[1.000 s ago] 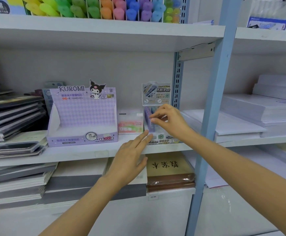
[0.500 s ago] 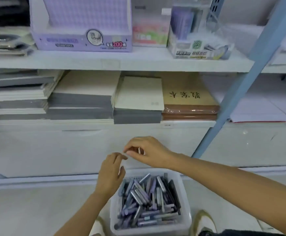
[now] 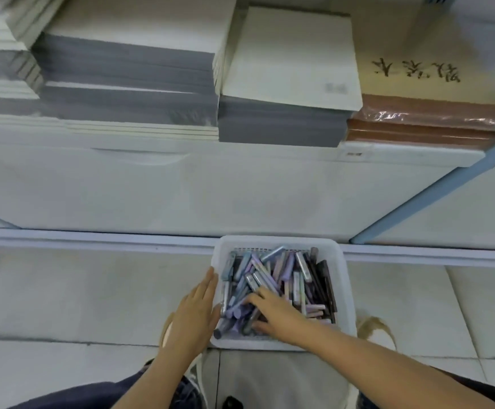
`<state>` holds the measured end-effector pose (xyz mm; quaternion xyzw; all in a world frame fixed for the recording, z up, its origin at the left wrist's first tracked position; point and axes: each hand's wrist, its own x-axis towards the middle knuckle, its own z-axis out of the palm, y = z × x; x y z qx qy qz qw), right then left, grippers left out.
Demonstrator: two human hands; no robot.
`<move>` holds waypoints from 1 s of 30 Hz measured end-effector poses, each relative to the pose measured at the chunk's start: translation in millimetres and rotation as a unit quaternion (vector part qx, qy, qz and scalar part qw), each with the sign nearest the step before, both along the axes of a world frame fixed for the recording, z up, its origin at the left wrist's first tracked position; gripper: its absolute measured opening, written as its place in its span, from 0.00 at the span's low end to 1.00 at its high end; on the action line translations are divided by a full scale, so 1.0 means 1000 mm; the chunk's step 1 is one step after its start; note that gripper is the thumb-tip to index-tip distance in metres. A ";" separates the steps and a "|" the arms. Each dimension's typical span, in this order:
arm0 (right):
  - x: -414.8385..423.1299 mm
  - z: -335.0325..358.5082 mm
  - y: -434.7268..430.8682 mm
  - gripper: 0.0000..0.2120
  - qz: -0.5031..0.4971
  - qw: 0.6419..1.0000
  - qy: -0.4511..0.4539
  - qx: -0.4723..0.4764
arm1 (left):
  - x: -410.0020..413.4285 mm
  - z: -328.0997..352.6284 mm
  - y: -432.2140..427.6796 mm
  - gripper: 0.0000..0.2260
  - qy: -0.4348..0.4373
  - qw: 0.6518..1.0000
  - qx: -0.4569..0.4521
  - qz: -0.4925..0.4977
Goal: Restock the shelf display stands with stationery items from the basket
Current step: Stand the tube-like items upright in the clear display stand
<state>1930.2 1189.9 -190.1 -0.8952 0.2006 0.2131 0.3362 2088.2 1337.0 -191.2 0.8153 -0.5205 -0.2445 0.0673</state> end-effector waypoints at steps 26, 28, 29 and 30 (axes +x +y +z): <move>0.030 0.017 -0.010 0.23 -0.082 0.985 -0.048 0.141 | 0.007 0.015 -0.013 0.08 0.310 0.926 -0.001 0.215; 0.030 0.009 -0.005 0.23 -0.017 0.995 -0.017 0.095 | 0.008 0.009 -0.006 0.11 0.305 0.923 -0.016 0.235; 0.030 0.006 -0.003 0.22 0.022 0.998 -0.008 0.060 | 0.009 0.007 -0.004 0.13 0.296 0.924 -0.020 0.241; 0.031 0.003 -0.003 0.22 0.053 0.998 -0.003 0.031 | 0.011 0.006 -0.003 0.14 0.284 0.927 -0.021 0.244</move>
